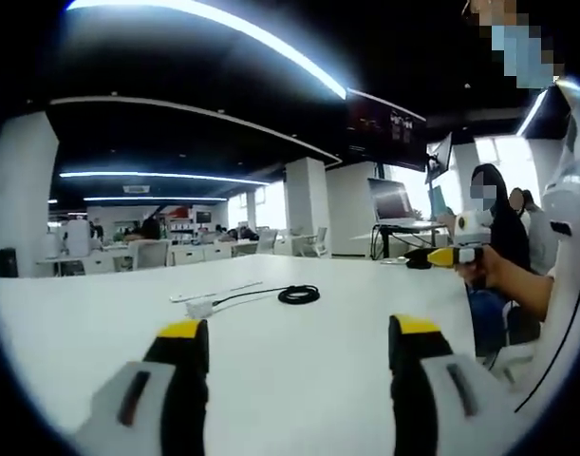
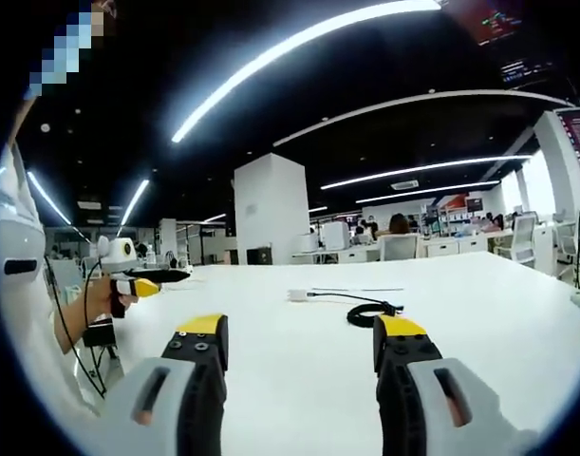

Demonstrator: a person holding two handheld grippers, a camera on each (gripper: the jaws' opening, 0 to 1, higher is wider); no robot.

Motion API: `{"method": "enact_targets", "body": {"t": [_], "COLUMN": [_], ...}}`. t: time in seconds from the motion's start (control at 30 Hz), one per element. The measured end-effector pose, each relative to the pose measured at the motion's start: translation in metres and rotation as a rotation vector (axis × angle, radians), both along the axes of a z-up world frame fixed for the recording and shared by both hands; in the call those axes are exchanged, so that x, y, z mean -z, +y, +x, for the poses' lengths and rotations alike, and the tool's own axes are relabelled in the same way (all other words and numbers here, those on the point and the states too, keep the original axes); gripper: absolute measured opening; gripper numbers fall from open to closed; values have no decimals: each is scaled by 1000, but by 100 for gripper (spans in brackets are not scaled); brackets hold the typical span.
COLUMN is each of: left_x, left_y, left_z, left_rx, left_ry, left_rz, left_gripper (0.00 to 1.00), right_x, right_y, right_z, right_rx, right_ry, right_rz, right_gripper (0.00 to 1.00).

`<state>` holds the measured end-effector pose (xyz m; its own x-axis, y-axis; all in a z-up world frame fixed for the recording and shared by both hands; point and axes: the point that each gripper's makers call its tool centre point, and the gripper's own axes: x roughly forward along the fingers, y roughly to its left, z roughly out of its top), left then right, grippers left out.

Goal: Plug the desk Type‑C cable into the charger adapter.

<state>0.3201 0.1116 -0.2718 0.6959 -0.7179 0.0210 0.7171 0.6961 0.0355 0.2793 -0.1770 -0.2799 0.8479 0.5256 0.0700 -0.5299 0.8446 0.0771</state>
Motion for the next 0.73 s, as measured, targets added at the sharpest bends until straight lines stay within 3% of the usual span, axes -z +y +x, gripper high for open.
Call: {"method": "enact_targets", "body": {"t": [0.73], "left_x": [5], "left_y": [-2], "left_z": [-8], "left_rx": [11], "left_ry": [1], "left_rz": [-6], "left_gripper": [77], "right_x": [4], "right_y": [0], "right_z": [6], "right_rx": [11], "right_ry": [8], "right_rz": [-8], "right_gripper": [64]}}
